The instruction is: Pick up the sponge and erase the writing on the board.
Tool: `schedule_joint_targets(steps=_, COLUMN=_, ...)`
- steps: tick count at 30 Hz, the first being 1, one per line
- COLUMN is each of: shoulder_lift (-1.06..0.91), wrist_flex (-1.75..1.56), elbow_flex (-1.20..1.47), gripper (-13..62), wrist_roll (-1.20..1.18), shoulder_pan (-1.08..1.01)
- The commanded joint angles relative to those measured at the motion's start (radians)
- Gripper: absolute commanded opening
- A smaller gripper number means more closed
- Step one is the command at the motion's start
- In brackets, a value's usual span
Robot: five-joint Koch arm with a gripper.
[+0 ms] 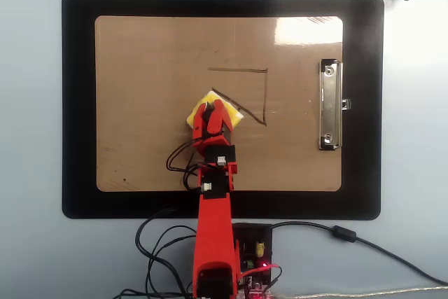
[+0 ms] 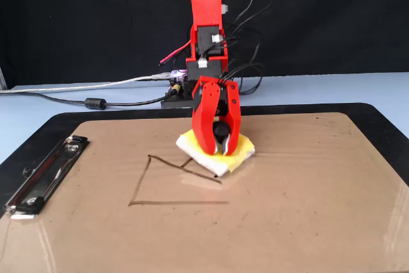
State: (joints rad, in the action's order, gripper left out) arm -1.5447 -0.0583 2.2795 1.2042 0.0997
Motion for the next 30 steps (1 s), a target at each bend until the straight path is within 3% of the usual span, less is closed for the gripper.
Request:
schedule_joint_targets(steps=1, shoulder_lift=0.15, wrist_flex=-0.003, elbow_flex=-0.152, gripper=-7.9, wrist_roll=0.0, shoulder_pan=0.012)
schedule_joint_targets(steps=4, shoulder_lift=0.468, wrist_flex=0.006, elbow_flex=-0.495, gripper=-8.0, wrist_roll=-0.006, shoulder_pan=0.002)
schedule_joint_targets(steps=7, shoulder_lift=0.531, wrist_flex=0.02, elbow_flex=-0.581, gripper=-7.9, wrist_roll=-0.009, shoulder_pan=-0.026)
schedule_joint_targets(steps=9, shoulder_lift=0.414, wrist_flex=0.018, elbow_flex=-0.428, gripper=-8.0, wrist_roll=-0.011, shoulder_pan=-0.044)
schedule_joint_targets(steps=14, shoulder_lift=-0.138, wrist_flex=0.014, elbow_flex=0.138, gripper=-7.9, wrist_roll=-0.009, shoulder_pan=-0.046)
schedule_joint_targets(steps=16, shoulder_lift=-0.224, wrist_flex=0.006, elbow_flex=0.229, gripper=-8.0, wrist_roll=-0.009, shoulder_pan=-0.04)
schedule_joint_targets(steps=18, shoulder_lift=-0.133, wrist_flex=0.0, elbow_flex=0.126, gripper=-8.0, wrist_roll=-0.008, shoulder_pan=-0.04)
schedule_joint_targets(steps=25, shoulder_lift=0.509, wrist_flex=-0.017, elbow_flex=-0.535, gripper=-7.9, wrist_roll=-0.014, shoulder_pan=-0.046)
schedule_joint_targets(steps=27, shoulder_lift=0.469, wrist_flex=-0.017, elbow_flex=-0.465, gripper=-7.9, wrist_roll=-0.012, shoulder_pan=-0.044)
schedule_joint_targets(steps=30, shoulder_lift=0.192, wrist_flex=-0.023, elbow_flex=-0.153, gripper=-7.9, wrist_roll=-0.005, shoulder_pan=-0.031)
